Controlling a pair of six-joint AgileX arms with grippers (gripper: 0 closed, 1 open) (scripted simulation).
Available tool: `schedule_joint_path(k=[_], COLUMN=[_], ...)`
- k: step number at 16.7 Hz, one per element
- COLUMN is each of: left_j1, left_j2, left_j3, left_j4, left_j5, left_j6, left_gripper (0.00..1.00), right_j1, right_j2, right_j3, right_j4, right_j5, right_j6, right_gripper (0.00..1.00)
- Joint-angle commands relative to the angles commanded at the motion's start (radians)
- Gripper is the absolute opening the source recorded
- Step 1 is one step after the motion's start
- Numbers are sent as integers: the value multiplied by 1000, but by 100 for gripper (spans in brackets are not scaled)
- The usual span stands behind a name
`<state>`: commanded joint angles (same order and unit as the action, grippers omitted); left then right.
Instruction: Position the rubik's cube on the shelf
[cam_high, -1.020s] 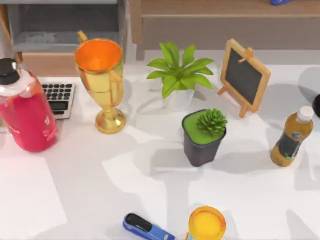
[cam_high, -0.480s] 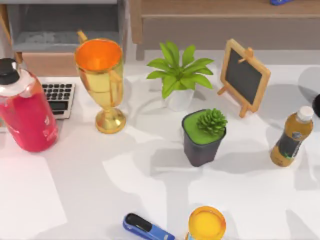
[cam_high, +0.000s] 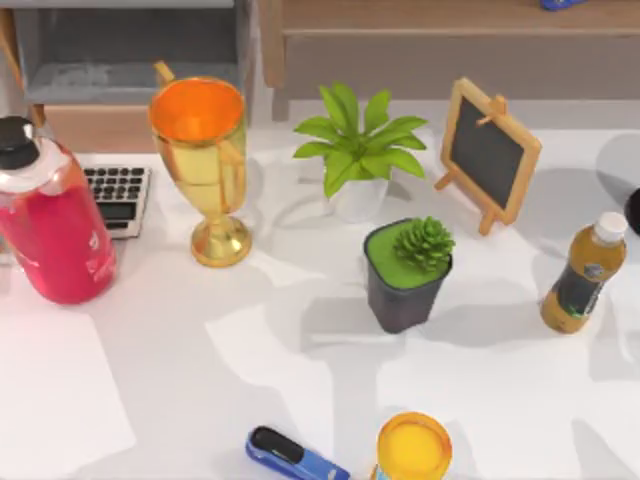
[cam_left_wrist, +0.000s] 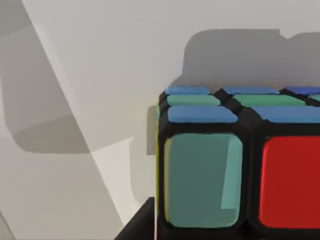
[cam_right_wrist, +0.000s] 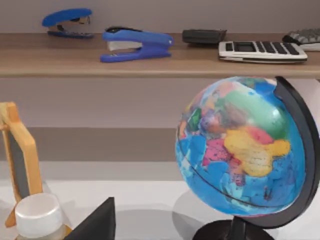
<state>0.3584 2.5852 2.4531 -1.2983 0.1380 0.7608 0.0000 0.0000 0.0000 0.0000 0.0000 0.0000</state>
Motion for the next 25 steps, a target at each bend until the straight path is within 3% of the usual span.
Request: schedule_joint_path(k=[9,17,25], left_j1=[-29,-1,-1], left_j2=[21,66,69], left_j3=[-29,247,274], left_j4=[-54,-189,-197], left_j5=[-149,-4,2], left_j6=[-209,-17,9], left_gripper=[0,0,0], right_j1=[0,0,0], right_j2=[0,0,0], right_j3=[0,0,0], right_j4=[0,0,0], right_j5=[0,0,0], right_j6=[0,0,0], right_gripper=[100,100,100])
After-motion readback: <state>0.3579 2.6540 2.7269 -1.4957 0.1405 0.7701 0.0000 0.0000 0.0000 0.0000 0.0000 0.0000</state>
